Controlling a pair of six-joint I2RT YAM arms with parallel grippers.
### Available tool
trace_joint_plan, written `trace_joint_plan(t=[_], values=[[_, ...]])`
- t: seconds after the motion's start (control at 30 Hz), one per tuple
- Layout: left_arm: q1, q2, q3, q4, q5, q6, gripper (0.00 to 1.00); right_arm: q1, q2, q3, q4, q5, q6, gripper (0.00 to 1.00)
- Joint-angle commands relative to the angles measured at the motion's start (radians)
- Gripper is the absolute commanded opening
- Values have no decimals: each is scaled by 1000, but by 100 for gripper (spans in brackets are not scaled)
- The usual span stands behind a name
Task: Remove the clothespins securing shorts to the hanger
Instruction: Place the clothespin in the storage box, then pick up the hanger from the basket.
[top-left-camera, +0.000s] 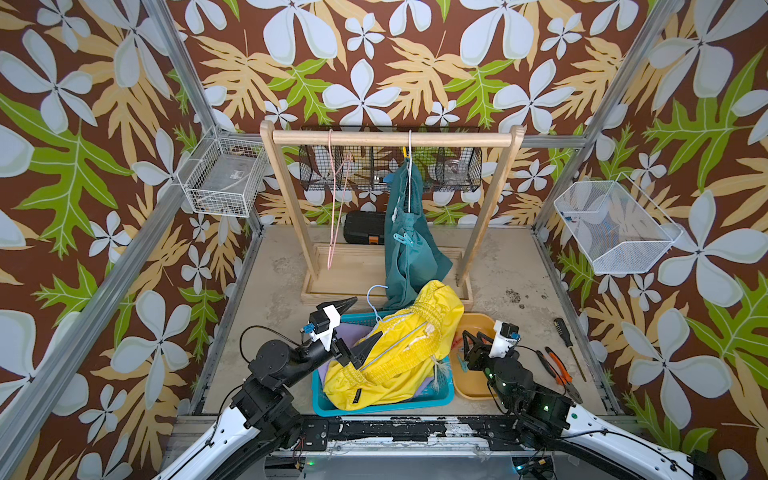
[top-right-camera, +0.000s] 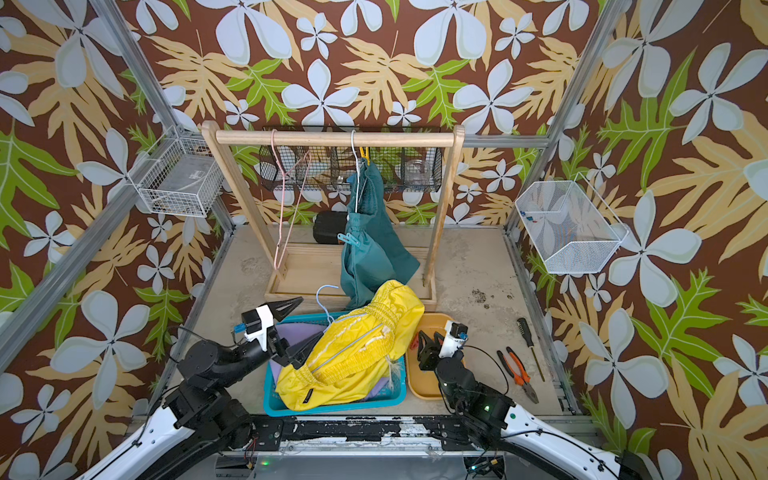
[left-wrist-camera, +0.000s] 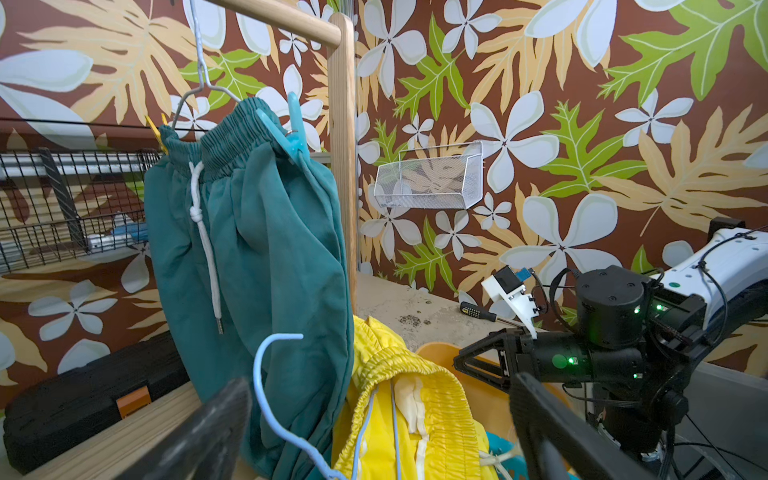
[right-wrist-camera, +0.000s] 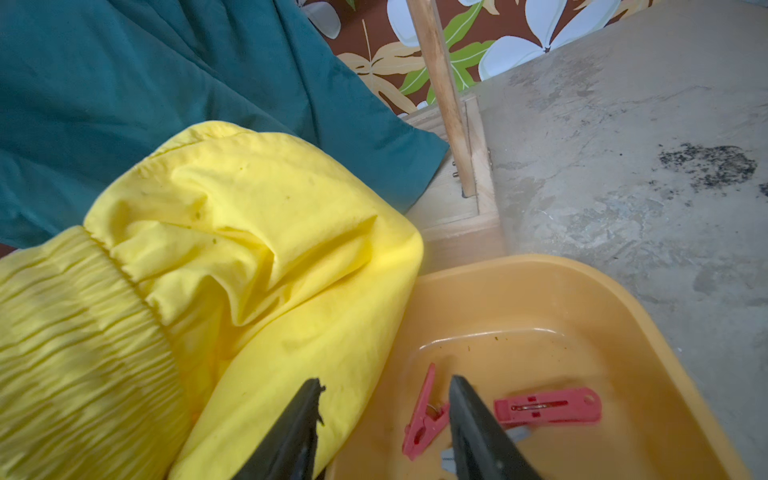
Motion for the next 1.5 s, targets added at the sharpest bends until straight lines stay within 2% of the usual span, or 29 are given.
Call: trace_joint_plan(t=[0.0,0.13,0.27,0.3,0.6,0.83,1.27,1.47], values=[[1,12,20,-24,-2,-26,91,1,-8,12,27,-19,-38,51],[1,21,46,-86,-88,-80,81,1,-29,19,48,-20,-82,51],[1,32,56,-136,-205,-176,54,1,-52,35,38,-15,-120,52],[1,38,54,-143,-216,-202,50,1,-61,39,35,-14,-128,52],[1,137,52,-138,-235,-350,47,1,-185,49,-13,3,-170,52],[1,177,14,-62,-254,-366,47,1,-205,38,-41,5,-161,53],[1,278,3,33,-209,-389,46,1,-217,26,-32,-6,-147,53],[1,316,10,81,-194,-400,38,1,-218,22,-38,-10,-145,53]])
